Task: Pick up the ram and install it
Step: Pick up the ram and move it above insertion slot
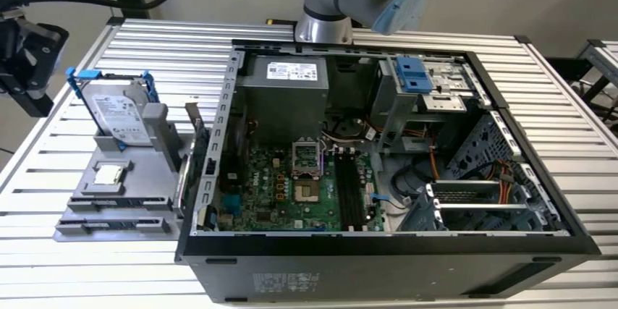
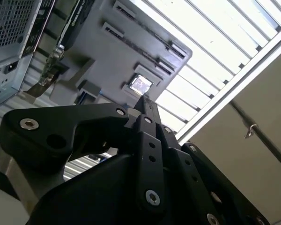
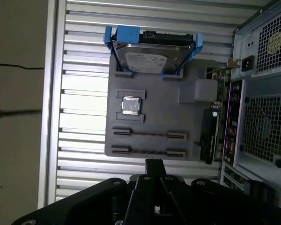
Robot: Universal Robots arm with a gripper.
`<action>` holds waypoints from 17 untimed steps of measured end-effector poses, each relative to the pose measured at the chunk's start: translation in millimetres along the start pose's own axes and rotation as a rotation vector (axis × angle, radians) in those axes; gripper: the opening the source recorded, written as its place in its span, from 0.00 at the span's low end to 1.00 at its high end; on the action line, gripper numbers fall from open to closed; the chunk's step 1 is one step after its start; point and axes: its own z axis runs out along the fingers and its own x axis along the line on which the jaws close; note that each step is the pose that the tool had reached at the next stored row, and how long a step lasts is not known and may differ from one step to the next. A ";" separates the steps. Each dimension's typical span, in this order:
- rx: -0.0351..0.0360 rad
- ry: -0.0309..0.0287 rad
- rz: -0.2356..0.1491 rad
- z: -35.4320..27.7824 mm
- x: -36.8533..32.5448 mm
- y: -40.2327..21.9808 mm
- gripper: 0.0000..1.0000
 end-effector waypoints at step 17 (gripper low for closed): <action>-0.0049 0.0105 -0.216 0.1 0.0 0.0 0.00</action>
